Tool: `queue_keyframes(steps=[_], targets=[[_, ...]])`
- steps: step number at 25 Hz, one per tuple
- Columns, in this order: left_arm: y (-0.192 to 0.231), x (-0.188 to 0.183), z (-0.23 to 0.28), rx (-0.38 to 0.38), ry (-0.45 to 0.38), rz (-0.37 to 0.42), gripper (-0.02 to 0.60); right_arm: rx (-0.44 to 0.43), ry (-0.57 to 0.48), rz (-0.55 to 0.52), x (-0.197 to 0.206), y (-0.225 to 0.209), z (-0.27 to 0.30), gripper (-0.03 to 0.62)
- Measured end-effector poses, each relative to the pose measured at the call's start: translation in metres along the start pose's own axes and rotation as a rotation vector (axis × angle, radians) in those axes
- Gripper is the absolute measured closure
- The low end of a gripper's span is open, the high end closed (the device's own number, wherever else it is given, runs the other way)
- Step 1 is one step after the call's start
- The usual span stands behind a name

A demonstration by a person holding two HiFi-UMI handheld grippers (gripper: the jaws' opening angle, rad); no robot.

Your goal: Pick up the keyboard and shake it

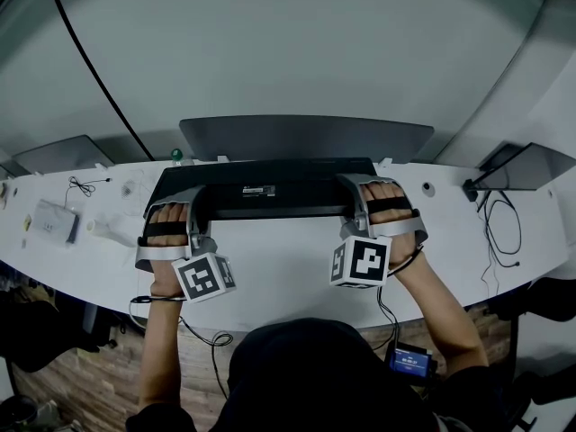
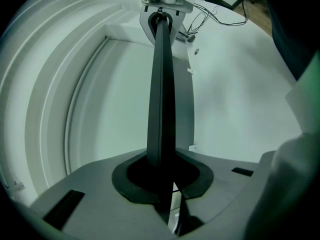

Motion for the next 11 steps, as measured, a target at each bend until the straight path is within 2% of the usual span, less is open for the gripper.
queue_keyframes(steps=[11], targets=[[0.0012,-0.0007,-0.0003,-0.009,0.003,0.010,0.500,-0.001,-0.001,0.009,0.0004,0.0006,-0.0004,0.503]])
Point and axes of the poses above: the fingertips, and each gripper's own axes: z forward along the fingers, y to its left, x out of its underside, the point moved 6 cm from there along -z, backward along the fingers, and after that the axes turned 12 degrees about -z, right-handed, at the moved point
